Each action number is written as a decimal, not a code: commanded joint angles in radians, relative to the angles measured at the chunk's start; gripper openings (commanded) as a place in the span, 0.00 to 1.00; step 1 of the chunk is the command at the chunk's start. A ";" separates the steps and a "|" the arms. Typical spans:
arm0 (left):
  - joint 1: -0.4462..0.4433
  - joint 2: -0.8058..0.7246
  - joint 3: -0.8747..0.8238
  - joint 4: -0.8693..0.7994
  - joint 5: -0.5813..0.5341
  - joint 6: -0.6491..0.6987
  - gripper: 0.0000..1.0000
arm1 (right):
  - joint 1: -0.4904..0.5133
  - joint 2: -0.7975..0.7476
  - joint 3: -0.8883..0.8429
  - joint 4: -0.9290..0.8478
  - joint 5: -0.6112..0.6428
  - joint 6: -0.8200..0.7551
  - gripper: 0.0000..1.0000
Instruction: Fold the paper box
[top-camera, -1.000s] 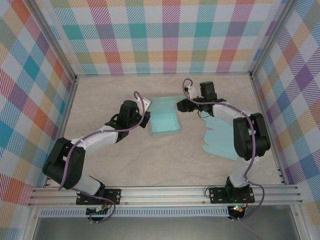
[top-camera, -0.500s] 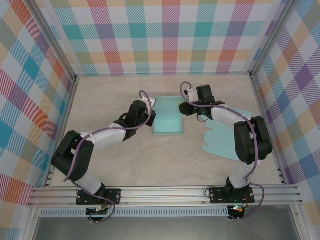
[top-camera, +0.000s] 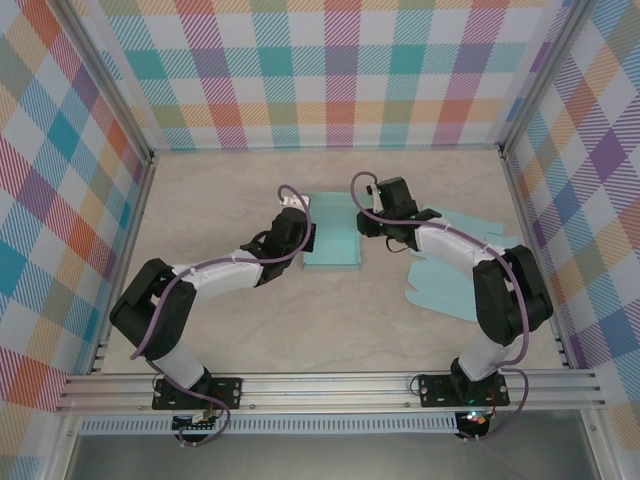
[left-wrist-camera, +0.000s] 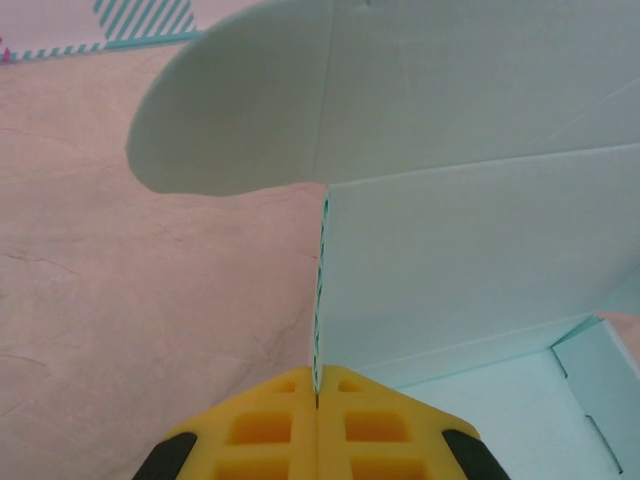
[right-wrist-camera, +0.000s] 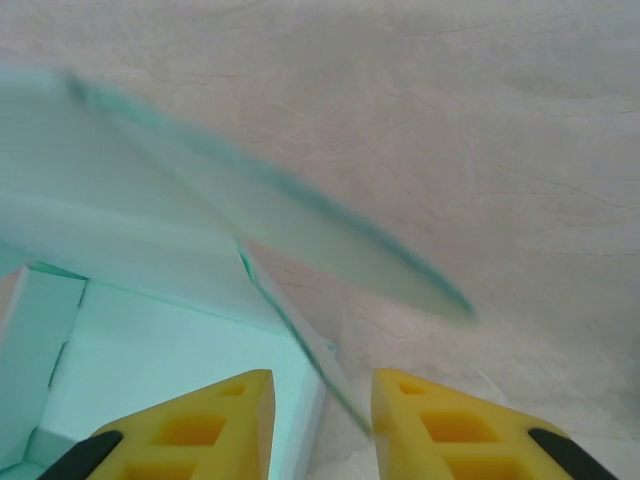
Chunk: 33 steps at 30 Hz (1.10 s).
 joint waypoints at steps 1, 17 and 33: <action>-0.008 0.009 0.026 0.012 -0.037 -0.018 0.00 | 0.000 -0.045 -0.003 -0.023 0.059 0.013 0.36; -0.008 0.012 0.019 0.039 0.009 0.070 0.00 | -0.093 0.014 0.038 0.113 -0.135 -0.218 0.66; -0.008 0.016 0.031 0.025 0.012 0.093 0.00 | -0.175 0.241 0.261 0.087 -0.430 -0.390 0.64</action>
